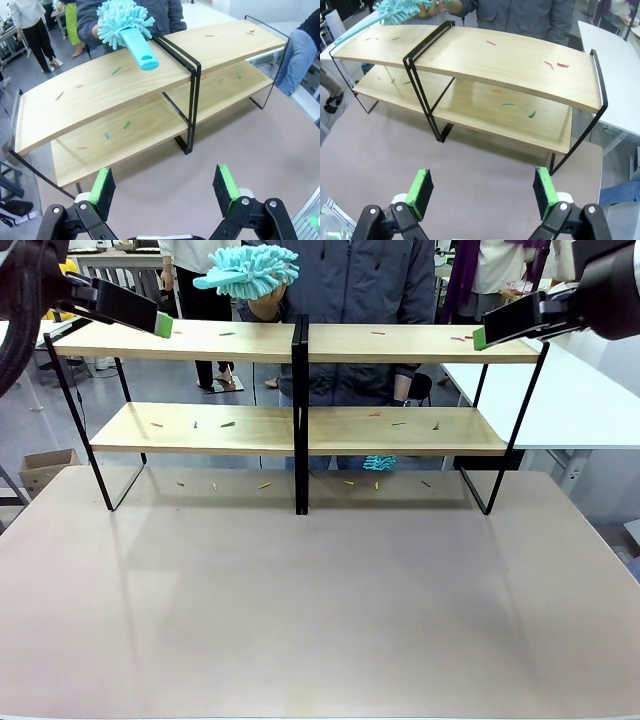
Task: Clean the shelves.
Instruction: Pick up the Duster when the human hands it over.
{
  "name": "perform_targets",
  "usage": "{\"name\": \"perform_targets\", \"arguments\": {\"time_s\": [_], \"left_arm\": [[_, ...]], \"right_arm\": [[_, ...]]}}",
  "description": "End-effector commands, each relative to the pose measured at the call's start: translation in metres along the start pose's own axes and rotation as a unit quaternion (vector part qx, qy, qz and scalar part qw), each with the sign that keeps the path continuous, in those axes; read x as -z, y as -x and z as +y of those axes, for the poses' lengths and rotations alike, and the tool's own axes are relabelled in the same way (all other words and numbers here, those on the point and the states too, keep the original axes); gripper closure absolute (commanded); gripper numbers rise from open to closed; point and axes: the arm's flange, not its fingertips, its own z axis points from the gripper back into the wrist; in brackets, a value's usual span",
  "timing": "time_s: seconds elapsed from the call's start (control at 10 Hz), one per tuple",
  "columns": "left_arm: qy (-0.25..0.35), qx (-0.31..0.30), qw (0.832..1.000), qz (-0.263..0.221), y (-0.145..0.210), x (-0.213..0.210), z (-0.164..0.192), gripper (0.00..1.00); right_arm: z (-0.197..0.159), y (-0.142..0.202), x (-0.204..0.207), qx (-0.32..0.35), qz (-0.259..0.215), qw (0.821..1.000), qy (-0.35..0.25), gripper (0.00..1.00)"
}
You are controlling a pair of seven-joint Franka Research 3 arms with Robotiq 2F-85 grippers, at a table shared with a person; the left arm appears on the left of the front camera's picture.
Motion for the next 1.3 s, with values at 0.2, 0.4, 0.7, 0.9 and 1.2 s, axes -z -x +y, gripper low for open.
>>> {"name": "perform_targets", "arguments": {"time_s": [0.2,0.4,0.7,0.9,1.2], "left_arm": [[0.314,-0.046,0.932,0.174,-0.024,0.006,0.015,0.00],[0.489,-0.158,0.836,0.190,-0.037,0.028,0.068,0.00],[0.424,-0.441,0.773,0.168,-0.002,0.087,0.151,0.00],[0.449,-0.229,0.861,0.069,-0.004,0.057,0.137,0.00],[0.414,-0.391,0.816,0.100,0.011,0.105,0.179,0.00]], "right_arm": [[-0.001,0.000,-0.001,0.001,-0.001,1.000,-0.002,0.00],[-0.001,0.000,-0.001,0.001,-0.001,1.000,-0.002,0.00],[-0.001,0.000,-0.001,0.001,-0.001,1.000,-0.002,0.00],[-0.001,0.000,-0.001,0.001,-0.001,1.000,-0.002,0.00],[-0.001,0.000,-0.001,0.001,-0.001,1.000,-0.002,0.00]]}}
